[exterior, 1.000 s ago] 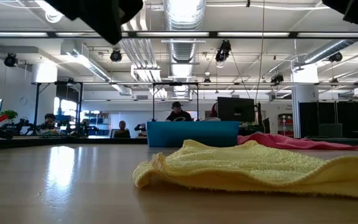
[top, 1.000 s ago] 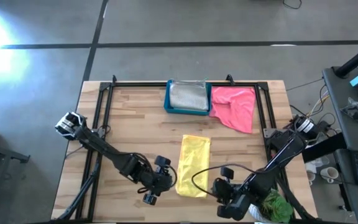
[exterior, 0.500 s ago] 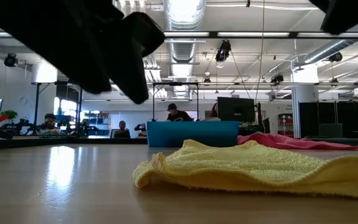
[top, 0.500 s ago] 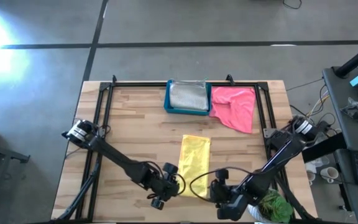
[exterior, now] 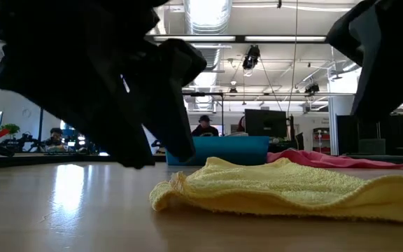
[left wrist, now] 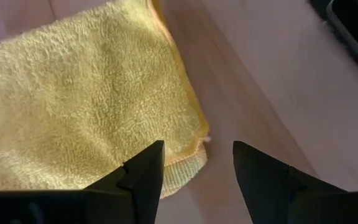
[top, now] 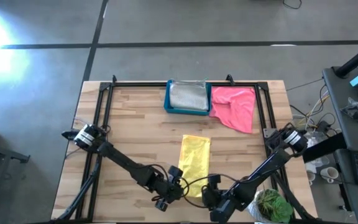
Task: Fold microfiber towels
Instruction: Fold the yellow microfiber cloth
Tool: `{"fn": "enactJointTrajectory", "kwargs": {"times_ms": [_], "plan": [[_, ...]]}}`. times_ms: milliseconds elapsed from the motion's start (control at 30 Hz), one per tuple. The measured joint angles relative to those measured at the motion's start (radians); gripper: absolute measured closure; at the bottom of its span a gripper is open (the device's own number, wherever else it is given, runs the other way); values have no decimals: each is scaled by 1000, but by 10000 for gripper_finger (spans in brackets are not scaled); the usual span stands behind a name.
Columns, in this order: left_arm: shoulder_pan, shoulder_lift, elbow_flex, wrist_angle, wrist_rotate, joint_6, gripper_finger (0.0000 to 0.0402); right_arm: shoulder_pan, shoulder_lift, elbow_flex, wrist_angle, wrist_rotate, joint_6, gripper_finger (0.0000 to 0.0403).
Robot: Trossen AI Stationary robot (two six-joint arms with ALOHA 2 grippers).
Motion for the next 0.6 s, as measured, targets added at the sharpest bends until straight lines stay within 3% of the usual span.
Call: {"fn": "enactJointTrajectory", "kwargs": {"times_ms": [367,600], "plan": [[29,16,-6,13,-1,3,226,-22,27,-1,34,-35,0,204],[56,16,-9,13,26,27,226,-57,75,-3,43,-119,-34,204]]}}
